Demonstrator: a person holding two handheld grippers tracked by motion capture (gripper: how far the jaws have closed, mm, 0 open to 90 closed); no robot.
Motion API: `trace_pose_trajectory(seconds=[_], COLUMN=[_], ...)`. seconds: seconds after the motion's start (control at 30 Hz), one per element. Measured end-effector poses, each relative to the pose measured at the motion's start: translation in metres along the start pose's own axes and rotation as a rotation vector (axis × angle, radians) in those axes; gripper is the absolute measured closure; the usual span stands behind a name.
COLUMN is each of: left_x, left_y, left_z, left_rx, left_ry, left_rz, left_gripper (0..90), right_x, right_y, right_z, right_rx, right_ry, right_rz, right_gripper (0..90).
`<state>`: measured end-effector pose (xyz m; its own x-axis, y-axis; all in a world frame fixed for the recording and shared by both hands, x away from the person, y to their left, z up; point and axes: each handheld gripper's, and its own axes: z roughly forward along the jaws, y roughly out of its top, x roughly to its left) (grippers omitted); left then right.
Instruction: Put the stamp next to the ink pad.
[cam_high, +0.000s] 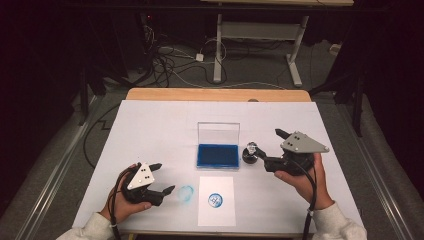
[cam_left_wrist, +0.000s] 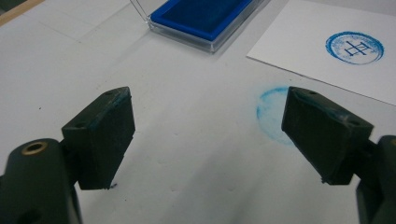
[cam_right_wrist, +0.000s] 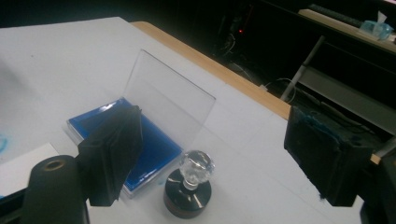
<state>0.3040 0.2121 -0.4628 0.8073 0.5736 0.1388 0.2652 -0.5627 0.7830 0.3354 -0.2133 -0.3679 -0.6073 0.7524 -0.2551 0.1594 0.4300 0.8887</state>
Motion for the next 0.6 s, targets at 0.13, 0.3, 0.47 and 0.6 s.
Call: trace_pose_trajectory(seconds=[0.13, 0.3, 0.47, 0.6], left_x=[0.0, -0.001, -0.001, -0.002], left_y=[0.0, 0.0, 0.001, 0.001], left_z=[0.001, 0.001, 0.002, 0.003], left_rx=[0.003, 0.005, 0.009, 0.013], left_ry=[-0.001, -0.002, -0.001, -0.002], left_rz=[0.004, 0.004, 0.006, 0.011], left_gripper=[16.9, 16.9, 16.9, 16.9], right_x=[0.0, 0.001, 0.002, 0.002], right_y=[-0.004, -0.008, -0.014, -0.018], right_z=[-0.005, -0.012, -0.017, -0.021], right_rx=[0.003, -0.002, -0.001, -0.004], right_ry=[0.006, 0.0, 0.003, 0.006], right_rz=[-0.005, -0.033, -0.043, -0.042], right_gripper=[19.6, 19.5, 19.6, 19.6])
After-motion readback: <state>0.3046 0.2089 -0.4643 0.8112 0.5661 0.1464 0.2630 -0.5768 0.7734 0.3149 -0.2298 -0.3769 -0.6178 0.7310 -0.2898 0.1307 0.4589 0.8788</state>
